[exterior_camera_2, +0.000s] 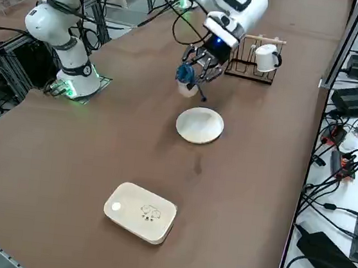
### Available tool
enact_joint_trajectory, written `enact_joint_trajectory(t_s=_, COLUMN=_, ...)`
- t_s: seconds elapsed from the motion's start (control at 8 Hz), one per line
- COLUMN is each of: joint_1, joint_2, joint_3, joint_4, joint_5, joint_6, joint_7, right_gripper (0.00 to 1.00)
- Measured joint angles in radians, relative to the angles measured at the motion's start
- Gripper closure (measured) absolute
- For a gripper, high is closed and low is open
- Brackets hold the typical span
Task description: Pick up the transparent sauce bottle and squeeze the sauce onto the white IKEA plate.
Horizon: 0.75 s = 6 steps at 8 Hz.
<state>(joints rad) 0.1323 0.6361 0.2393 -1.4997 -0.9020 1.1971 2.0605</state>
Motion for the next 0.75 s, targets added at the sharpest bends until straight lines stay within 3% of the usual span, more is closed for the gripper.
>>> enact_joint_trajectory(t_s=0.38, joint_1=-0.036, joint_2=0.005, joint_3=-0.081, joint_4=-0.205, joint_5=-0.054, joint_6=0.006, joint_7=0.2, right_gripper=0.61)
enact_joint_trajectory(t_s=0.75, joint_1=-0.145, joint_2=-0.097, joint_3=-0.088, joint_4=-0.489, joint_5=-0.117, joint_6=0.106, joint_7=0.375, right_gripper=0.61)
